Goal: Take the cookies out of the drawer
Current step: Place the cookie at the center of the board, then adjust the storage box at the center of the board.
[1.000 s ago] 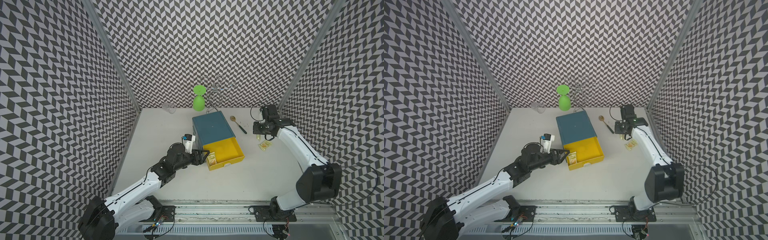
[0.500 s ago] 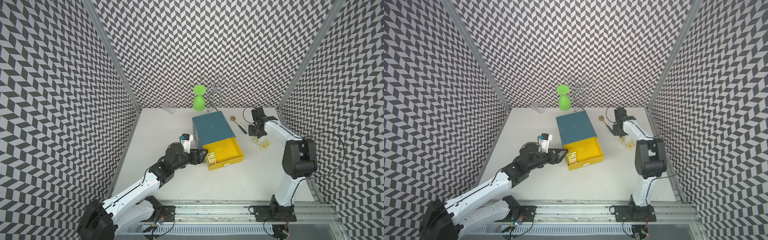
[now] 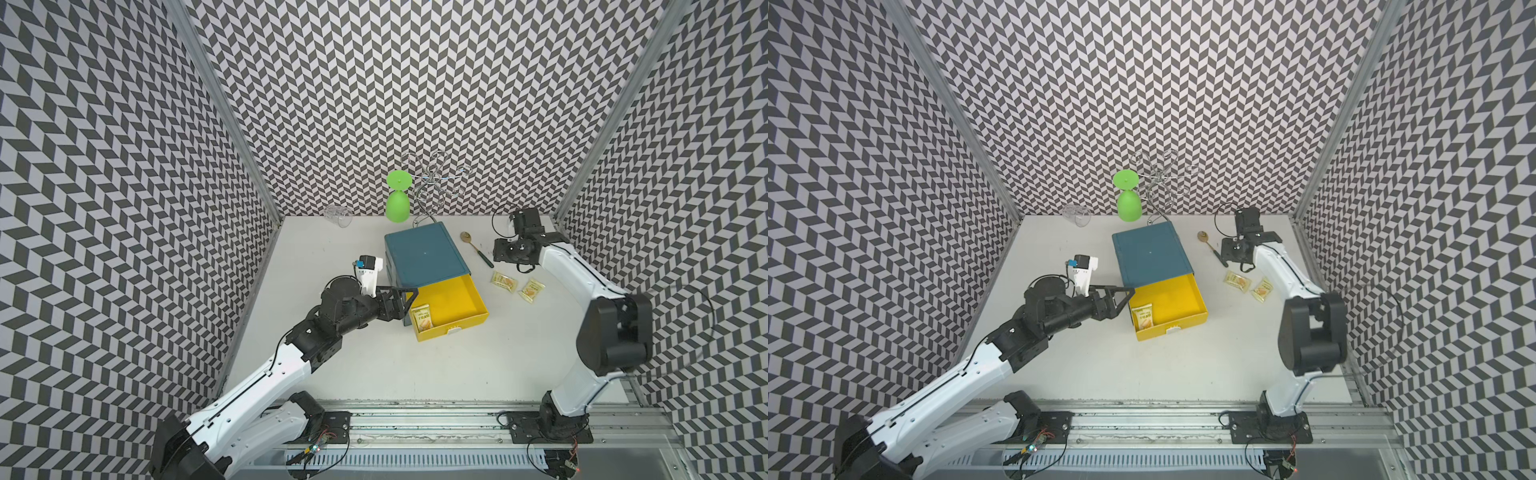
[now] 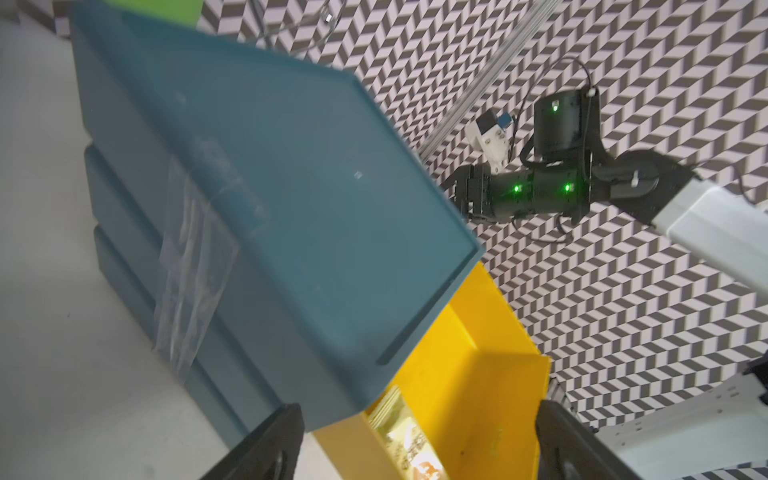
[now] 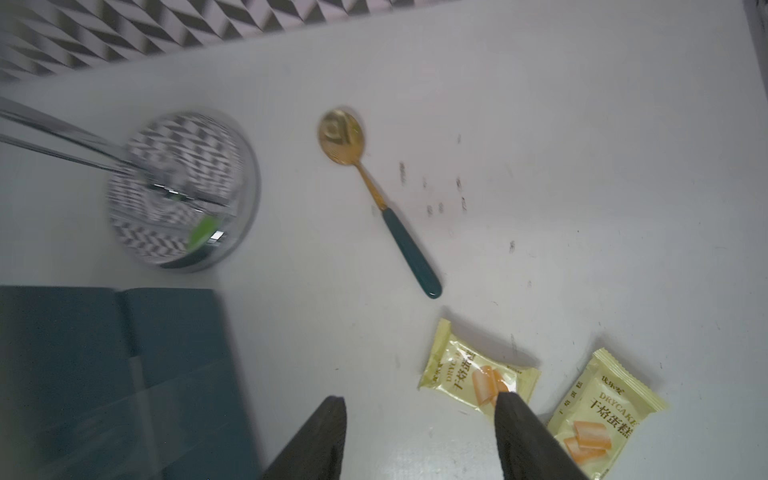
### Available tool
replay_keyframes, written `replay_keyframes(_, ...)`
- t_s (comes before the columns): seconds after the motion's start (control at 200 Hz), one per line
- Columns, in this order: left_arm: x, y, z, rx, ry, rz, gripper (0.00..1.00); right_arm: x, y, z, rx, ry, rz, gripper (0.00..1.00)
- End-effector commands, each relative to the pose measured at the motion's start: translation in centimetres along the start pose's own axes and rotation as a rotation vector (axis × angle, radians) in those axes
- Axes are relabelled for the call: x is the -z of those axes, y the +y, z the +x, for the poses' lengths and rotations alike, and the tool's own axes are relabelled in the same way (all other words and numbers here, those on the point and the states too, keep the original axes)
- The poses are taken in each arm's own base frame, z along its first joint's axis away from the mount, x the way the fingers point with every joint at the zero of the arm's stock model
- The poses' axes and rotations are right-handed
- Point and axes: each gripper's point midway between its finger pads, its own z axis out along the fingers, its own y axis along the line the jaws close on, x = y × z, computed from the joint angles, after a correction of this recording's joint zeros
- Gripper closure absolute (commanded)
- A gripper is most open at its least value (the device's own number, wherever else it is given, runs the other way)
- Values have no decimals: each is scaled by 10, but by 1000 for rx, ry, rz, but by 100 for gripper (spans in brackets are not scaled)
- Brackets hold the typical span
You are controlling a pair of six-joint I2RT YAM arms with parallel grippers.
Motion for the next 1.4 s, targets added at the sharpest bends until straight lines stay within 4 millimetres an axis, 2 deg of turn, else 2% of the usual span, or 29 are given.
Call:
replay_keyframes(0.0,19,-27,-21,-65,-15,23,9,73,57,-21,39,-179,-327,36)
replay_keyframes(0.115,39,-39,-38,-135,-54,-43,8,105,80,10,77,-159,-465,35)
replay_keyframes(0.19,41,-49,-37,-123,-38,-18,10,116,90,29,123,-149,-447,35)
replay_keyframes(0.265,34,-63,-24,-99,8,31,12,127,110,54,191,-122,-468,35)
replay_keyframes(0.35,20,-76,-4,-103,50,44,13,134,122,77,211,-100,-479,35)
replay_keyframes(0.521,-10,-92,31,-137,149,33,15,135,116,102,219,-57,-442,35)
replay_keyframes(0.786,-32,-85,34,-140,171,-37,19,134,114,127,235,-8,-447,37)
replay_keyframes(0.856,-38,-84,35,-151,181,-51,22,134,116,132,234,0,-459,41)
replay_keyframes(1.021,-49,-68,36,-188,199,-140,32,131,124,148,230,43,-492,50)
replay_keyframes(1.137,-50,-60,36,-219,218,-190,41,134,137,157,215,73,-541,53)
replay_keyframes(1.397,-44,-46,27,-299,269,-279,40,145,158,166,160,80,-596,57)
